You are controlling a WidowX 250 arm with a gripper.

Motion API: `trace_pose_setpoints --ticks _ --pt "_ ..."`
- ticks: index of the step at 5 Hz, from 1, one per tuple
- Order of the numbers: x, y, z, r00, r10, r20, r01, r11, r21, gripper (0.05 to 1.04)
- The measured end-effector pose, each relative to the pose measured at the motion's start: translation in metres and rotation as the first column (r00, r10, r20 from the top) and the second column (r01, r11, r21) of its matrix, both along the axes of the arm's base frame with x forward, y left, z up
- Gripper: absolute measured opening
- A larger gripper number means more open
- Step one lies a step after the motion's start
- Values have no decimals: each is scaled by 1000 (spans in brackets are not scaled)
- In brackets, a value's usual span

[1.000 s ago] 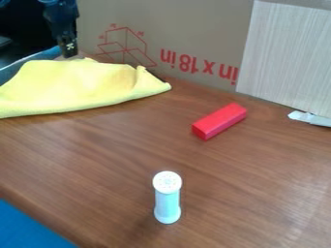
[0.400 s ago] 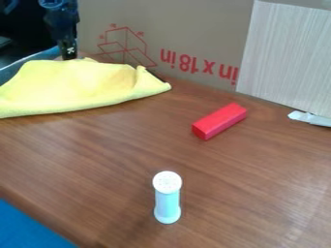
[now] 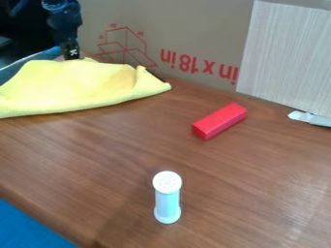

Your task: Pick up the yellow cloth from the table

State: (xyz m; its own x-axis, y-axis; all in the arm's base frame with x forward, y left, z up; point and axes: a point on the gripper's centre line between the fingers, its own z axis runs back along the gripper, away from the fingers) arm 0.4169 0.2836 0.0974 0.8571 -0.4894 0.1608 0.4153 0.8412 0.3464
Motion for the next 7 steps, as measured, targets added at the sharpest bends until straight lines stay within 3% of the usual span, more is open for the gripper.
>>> trace_pose_setpoints --ticks 2,3,5,7 --pt "1 -2 1 999 -33 -13 32 999 -19 1001" --pt "1 1 -12 999 -27 -36 26 999 -21 1001" --pt "3 9 -16 999 -10 -48 10 1000 6 977" --pt "3 11 -17 998 19 -53 -19 1000 3 409"
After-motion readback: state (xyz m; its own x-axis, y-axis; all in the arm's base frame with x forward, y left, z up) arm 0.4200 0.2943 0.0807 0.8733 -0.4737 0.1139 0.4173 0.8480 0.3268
